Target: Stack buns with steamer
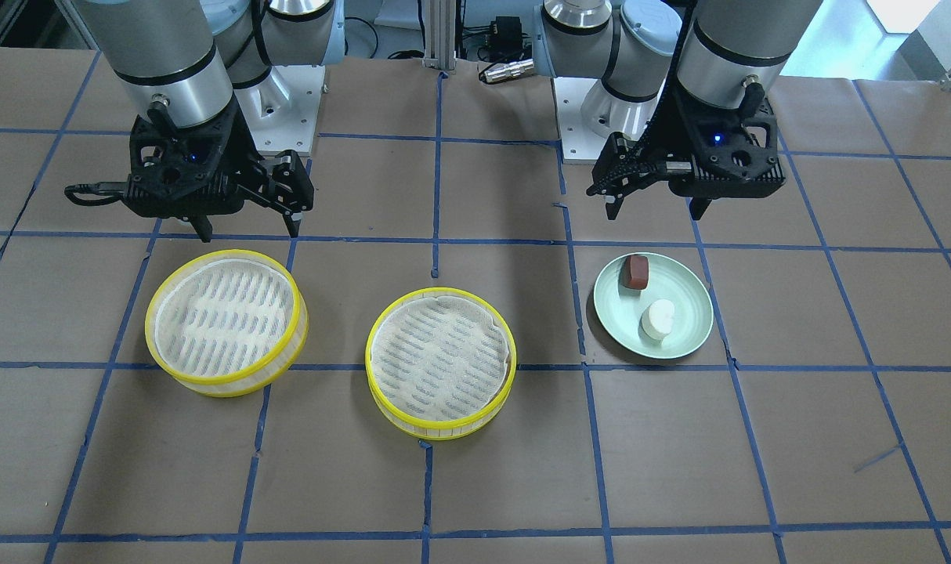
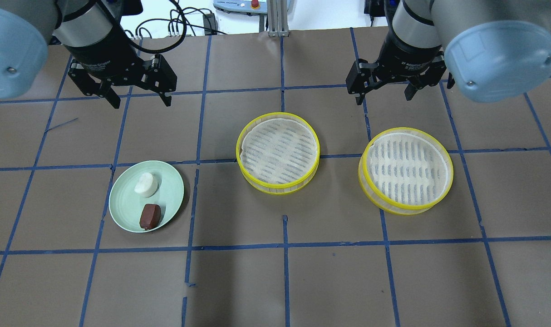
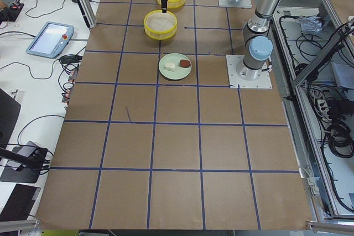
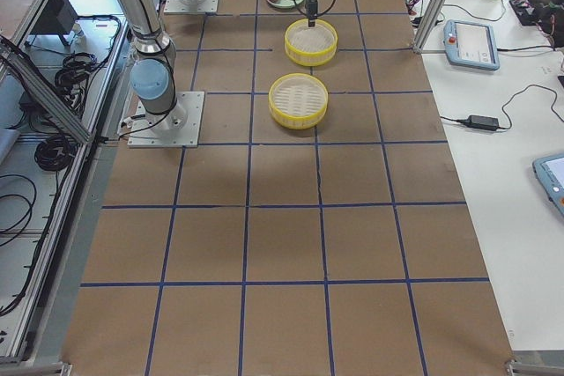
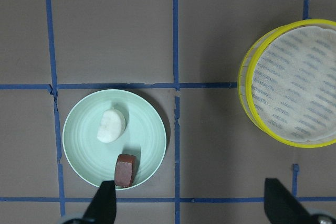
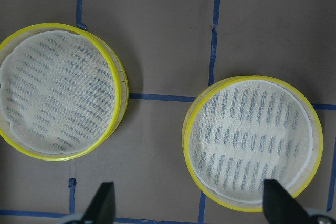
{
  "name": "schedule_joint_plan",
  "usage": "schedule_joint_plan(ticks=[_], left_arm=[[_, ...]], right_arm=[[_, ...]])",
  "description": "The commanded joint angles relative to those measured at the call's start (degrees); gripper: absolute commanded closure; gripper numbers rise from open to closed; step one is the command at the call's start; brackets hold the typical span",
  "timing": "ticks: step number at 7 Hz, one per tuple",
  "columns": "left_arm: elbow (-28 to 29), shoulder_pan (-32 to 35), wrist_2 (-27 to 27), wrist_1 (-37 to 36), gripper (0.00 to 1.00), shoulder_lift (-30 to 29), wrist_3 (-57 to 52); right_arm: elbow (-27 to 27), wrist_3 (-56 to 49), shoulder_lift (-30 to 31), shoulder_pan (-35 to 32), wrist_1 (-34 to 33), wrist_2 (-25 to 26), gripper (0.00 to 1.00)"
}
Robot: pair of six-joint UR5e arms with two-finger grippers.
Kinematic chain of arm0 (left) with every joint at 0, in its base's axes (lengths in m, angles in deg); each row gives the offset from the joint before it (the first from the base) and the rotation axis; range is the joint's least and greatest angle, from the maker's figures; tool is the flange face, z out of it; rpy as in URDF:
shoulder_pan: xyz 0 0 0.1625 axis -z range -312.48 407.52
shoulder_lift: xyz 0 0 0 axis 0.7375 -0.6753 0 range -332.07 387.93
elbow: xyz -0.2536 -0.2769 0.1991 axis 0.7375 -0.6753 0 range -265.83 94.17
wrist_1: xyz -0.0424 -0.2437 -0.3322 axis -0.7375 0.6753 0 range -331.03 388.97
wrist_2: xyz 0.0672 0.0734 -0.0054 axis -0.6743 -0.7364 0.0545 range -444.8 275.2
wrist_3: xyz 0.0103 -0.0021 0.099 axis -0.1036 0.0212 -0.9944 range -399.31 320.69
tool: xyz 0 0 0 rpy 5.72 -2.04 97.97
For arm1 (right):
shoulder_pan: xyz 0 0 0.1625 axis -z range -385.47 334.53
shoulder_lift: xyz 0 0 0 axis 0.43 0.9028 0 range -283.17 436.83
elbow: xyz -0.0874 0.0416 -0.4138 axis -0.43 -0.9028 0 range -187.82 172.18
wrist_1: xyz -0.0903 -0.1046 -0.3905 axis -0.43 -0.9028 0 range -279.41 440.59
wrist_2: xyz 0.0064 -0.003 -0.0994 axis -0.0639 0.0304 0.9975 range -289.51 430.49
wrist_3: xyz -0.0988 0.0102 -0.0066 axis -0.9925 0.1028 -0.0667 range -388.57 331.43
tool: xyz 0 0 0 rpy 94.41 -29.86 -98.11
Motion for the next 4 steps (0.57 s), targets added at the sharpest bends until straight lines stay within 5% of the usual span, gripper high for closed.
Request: schedule_joint_plan(ticks=[1, 4], left_arm=[[-0.30, -0.21, 0.00, 0.26, 0.00, 0.04, -0.53], [-3.55, -3.89, -0.79, 0.35, 0.00, 0.13, -4.46]], right_arm=[[0.05, 0.04, 0.00, -0.01, 0.04, 0.01, 0.00], [0.05, 0.04, -0.09, 0.34, 0.04, 0.01, 0.00]])
